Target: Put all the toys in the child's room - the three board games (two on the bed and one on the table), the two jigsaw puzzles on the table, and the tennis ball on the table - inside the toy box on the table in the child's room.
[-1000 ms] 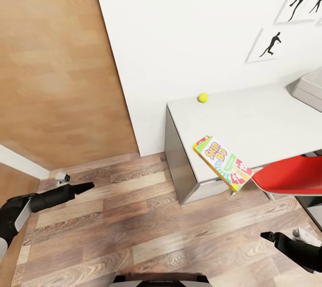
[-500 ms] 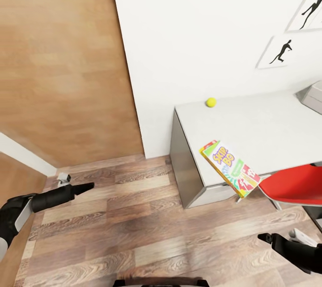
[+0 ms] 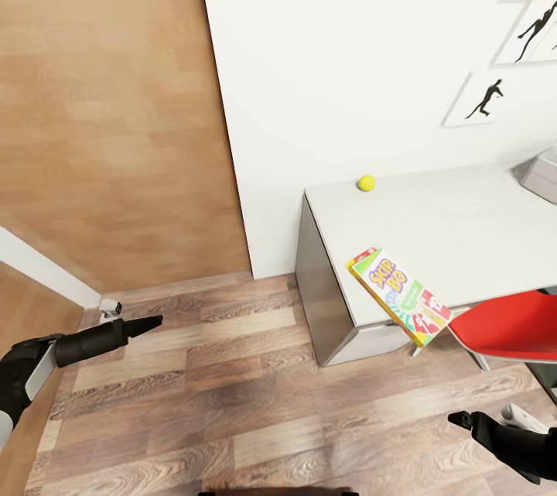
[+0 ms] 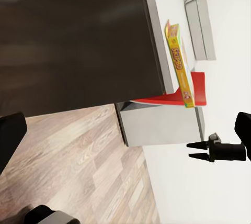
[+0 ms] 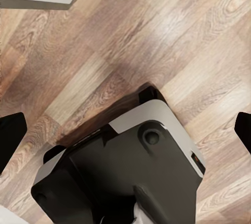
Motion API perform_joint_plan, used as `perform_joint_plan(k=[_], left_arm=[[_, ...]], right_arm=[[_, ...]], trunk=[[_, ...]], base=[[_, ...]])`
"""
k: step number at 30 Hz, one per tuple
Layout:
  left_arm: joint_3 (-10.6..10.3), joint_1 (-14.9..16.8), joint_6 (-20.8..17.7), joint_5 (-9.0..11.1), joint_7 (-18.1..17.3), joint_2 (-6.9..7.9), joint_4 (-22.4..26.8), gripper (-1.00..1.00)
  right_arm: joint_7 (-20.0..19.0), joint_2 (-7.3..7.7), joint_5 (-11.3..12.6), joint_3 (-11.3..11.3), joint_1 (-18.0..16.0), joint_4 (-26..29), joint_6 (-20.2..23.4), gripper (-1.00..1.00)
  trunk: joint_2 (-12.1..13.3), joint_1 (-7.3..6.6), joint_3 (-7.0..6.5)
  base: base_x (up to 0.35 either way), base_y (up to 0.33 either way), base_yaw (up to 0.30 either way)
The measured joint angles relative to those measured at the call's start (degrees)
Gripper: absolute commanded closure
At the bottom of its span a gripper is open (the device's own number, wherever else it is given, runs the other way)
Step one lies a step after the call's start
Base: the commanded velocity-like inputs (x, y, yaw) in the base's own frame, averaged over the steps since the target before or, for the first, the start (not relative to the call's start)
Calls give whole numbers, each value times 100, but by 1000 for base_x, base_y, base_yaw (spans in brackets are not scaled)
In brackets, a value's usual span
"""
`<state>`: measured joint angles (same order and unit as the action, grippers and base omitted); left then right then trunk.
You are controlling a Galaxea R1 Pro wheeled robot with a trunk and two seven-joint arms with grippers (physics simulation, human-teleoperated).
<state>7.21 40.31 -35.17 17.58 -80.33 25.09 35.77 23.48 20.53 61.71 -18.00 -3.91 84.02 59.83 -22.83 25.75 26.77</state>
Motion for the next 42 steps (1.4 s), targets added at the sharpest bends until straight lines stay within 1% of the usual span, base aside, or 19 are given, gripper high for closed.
perform_joint_plan(k=[32,42], left_arm=[[0,0,14,0,-9,4,2,-100],[-4,0,18,0,-16,-1,2,-100]], right_arm=[[2,-6,26,1,0,-5,0,-100],[2,-14,26,10,0,-5,0,-100]], trunk=[[0,0,-306],[0,0,-402]], base=[[0,0,0],[-58,-62,0]])
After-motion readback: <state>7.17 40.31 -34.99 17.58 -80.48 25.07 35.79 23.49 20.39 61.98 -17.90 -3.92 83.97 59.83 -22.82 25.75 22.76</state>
